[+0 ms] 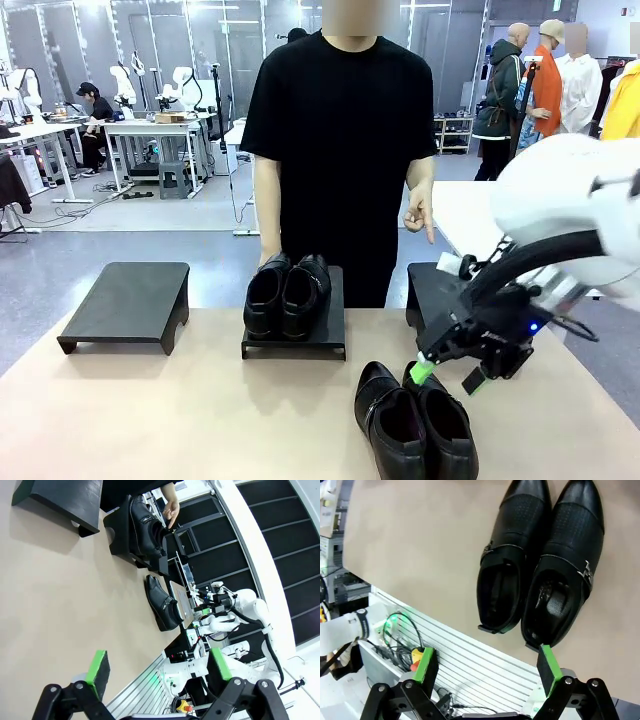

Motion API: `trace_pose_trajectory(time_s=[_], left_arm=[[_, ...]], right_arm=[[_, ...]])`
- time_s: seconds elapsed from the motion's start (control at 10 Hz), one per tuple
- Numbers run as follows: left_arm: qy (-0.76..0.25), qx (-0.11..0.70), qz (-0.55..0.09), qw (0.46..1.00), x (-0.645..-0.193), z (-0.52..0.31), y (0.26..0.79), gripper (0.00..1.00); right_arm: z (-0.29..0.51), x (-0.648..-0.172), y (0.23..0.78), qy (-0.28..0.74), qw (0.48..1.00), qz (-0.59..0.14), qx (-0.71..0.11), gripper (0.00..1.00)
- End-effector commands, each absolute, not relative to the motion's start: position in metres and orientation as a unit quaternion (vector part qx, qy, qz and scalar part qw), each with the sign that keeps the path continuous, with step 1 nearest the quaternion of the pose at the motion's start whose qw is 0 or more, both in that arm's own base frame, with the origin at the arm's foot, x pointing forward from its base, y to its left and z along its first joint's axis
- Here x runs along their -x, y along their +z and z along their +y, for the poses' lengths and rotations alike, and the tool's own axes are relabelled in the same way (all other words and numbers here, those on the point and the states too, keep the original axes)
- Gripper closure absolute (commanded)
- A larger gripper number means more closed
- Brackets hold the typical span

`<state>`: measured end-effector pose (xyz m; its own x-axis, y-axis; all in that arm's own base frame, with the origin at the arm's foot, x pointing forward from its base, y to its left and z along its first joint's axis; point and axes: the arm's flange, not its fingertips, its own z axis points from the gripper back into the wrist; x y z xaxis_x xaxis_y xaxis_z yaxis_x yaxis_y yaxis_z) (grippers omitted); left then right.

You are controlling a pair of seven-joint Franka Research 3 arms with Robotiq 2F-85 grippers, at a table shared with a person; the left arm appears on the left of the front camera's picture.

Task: Place the shoes on the stand as instructed by the person.
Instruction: Pick up another pair of Shoes and place it on the Shoes Stand indicated by the person.

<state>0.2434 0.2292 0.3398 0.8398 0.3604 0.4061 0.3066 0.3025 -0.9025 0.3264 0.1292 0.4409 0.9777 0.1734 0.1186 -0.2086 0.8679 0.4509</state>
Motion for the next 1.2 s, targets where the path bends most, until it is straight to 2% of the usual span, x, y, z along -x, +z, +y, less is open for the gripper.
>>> trace_pose_trajectory(time_s=[0.0,1.1], left_arm=[[0.005,0.591,-0.288,0.754,-0.239,0.226,0.341,0.00],[0.005,0.591,-0.288,0.754,-0.239,0.226,0.341,0.00]], right_arm=[[0.136,-0.318,0.408,0.080,0.974,-0.028,-0.210,0.00],[0.176,-0.339,0.331,0.088,0.991,-0.016,-0.103,0.00]])
